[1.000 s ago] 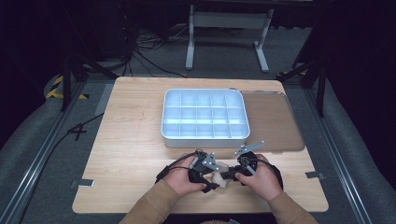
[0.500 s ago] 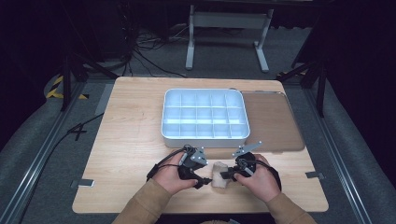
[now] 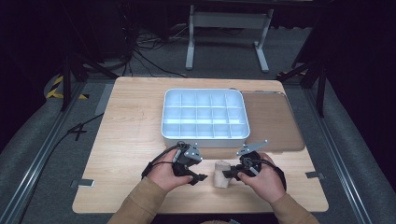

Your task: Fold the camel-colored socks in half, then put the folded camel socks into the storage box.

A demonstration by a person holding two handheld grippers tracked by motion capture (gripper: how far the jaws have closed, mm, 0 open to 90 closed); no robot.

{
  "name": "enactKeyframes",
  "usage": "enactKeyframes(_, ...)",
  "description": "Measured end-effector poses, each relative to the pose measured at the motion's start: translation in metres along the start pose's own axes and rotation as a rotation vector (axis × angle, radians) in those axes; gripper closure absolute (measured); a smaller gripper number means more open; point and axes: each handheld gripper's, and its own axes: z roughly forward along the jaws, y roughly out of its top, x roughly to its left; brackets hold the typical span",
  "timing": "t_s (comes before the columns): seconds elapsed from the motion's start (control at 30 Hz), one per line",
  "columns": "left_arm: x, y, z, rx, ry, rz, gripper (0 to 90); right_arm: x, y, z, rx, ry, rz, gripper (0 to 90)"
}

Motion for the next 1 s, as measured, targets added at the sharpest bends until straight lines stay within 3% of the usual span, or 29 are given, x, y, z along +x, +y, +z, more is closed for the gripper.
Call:
enactKeyframes(0.73,0.007,-0.005,-0.01,-0.022,0.023,-0.026,39.2,-0.005,0.007,-0.035,-0.131,-0.039,-0.009,76.1)
enactKeyframes(1.0,0.01,-0.014,-0.024,-0.041,0.048,-0.065,39.1,-0.01,0.021,-0.05,-0.155,-0.052,-0.03,76.1)
